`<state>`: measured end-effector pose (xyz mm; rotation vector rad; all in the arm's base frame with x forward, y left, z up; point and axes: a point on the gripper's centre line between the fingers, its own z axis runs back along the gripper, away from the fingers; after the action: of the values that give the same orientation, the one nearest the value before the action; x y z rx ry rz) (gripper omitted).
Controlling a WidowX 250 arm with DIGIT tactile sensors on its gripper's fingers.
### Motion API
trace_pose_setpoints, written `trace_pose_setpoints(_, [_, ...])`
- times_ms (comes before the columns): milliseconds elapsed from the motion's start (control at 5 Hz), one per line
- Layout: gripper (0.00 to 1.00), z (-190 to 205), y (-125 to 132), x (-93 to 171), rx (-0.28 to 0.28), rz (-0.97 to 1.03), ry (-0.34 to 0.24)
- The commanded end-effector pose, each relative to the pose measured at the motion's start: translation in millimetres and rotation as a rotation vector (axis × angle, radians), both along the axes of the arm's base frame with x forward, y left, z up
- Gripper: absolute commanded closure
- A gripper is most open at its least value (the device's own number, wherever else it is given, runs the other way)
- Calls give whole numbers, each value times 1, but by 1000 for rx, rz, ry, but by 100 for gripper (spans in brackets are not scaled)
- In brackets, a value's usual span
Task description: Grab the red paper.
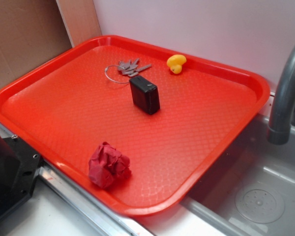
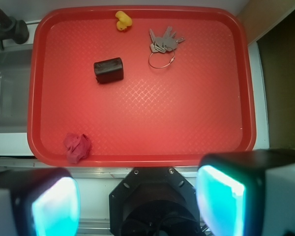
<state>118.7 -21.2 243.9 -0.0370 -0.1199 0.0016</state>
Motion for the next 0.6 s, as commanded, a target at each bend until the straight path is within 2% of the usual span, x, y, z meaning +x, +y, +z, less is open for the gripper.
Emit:
trace_pose_setpoints(0, [0,0,0,0,0,0,0])
trace_pose_setpoints(200, [0,-50,-23,-6,-35,38,96])
trace_pose_setpoints(400, [0,-98,-53,-2,-107,-1,83])
